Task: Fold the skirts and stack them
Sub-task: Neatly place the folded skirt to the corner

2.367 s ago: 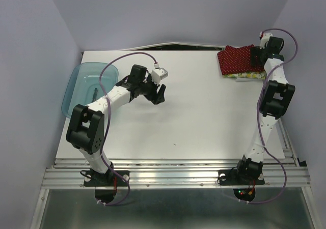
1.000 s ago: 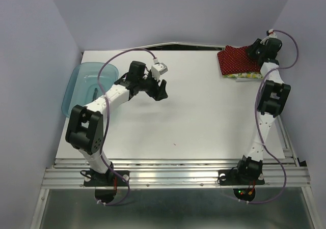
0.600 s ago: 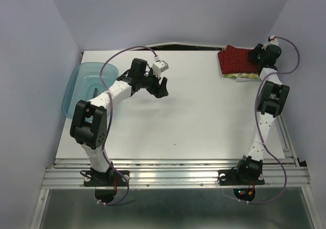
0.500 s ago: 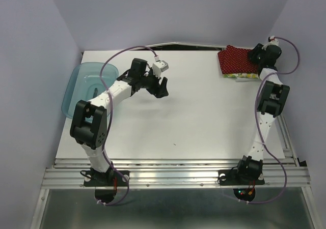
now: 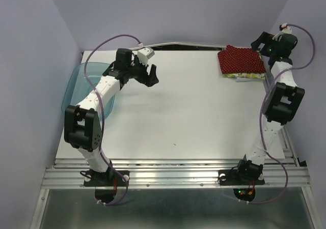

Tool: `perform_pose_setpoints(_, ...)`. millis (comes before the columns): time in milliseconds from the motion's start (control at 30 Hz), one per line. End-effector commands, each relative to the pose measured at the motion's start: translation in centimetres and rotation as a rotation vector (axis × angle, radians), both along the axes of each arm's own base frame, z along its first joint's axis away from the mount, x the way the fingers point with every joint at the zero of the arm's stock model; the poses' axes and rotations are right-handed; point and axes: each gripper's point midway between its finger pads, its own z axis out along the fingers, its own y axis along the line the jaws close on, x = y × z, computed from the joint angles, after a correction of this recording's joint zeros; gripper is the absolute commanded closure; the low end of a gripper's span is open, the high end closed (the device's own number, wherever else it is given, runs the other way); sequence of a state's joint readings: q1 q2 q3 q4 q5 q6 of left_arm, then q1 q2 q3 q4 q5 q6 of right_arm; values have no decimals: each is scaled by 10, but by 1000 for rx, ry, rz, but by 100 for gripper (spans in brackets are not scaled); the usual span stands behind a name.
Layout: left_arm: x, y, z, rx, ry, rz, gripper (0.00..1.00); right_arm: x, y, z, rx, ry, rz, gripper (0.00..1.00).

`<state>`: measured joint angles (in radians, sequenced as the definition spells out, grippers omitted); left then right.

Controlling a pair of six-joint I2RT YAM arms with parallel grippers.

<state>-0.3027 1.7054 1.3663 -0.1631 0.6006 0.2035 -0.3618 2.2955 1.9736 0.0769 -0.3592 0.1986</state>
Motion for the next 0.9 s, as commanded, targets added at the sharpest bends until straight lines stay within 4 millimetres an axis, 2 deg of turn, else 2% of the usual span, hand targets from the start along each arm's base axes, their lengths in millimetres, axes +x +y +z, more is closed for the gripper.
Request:
perform_pose_setpoints(0, 16, 14, 99, -21, -252, 41, 10, -55, 23, 103, -100, -60, 93, 0)
perform_pose_setpoints(33, 19, 21, 104, 7, -265, 50, 10, -70, 34, 85, -75, 10, 134, 0)
perform_pose_setpoints(67, 20, 24, 104, 22, -262, 62, 10, -81, 41, 85, -76, 29, 161, 0)
perform_pose_setpoints(100, 20, 27, 105, 30, -262, 75, 10, -98, 51, 103, -91, 18, 184, 0)
perform_pose_setpoints(133, 19, 30, 100, 38, -245, 83, 10, -110, 58, 102, -99, 35, 220, 0)
perform_pose_setpoints(200, 15, 36, 97, 51, -238, 103, 10, -137, 76, 77, -84, 138, 272, 0)
perform_pose_setpoints(233, 9, 40, 89, 60, -229, 108, 10, -158, 92, 77, -91, 176, 318, 0)
perform_pose_setpoints(300, 5, 46, 80, 78, -217, 138, 10, -180, 106, 65, -79, 220, 347, 0)
perform_pose_setpoints(333, -2, 50, 63, 93, -186, 145, 10, -204, 115, 49, -72, 256, 373, 0)
perform_pose_setpoints(400, -10, 58, 54, 112, -174, 180, 10, -226, 140, 32, -76, 289, 420, 0)
perform_pose_setpoints(433, -18, 62, 35, 129, -142, 185, 10, -245, 153, 6, -60, 342, 447, 0)
perform_pose_setpoints(467, -24, 66, 35, 136, -154, 193, 10, -257, 172, 13, -89, 322, 478, 0)
perform_pose_setpoints(500, -29, 69, 27, 151, -149, 195, 10, -266, 181, 6, -100, 334, 492, 0)
perform_pose_setpoints(533, -38, 72, 10, 168, -124, 194, 10, -275, 192, 2, -113, 339, 513, 0)
perform_pose_setpoints(567, -43, 76, 11, 174, -137, 203, 10, -290, 211, -9, -126, 356, 545, 0)
perform_pose_setpoints(633, -54, 81, -5, 200, -118, 199, 10, -302, 223, -17, -134, 367, 550, 0)
perform_pose_setpoints(700, -62, 86, -12, 212, -111, 208, 10, -317, 237, -31, -116, 394, 575, 0)
perform_pose_setpoints(767, -67, 87, -13, 212, -116, 205, 11, -324, 242, -39, -105, 411, 582, 0)
perform_pose_setpoints(867, -70, 87, -10, 204, -127, 200, 11, -324, 247, -35, -93, 401, 587, 0)
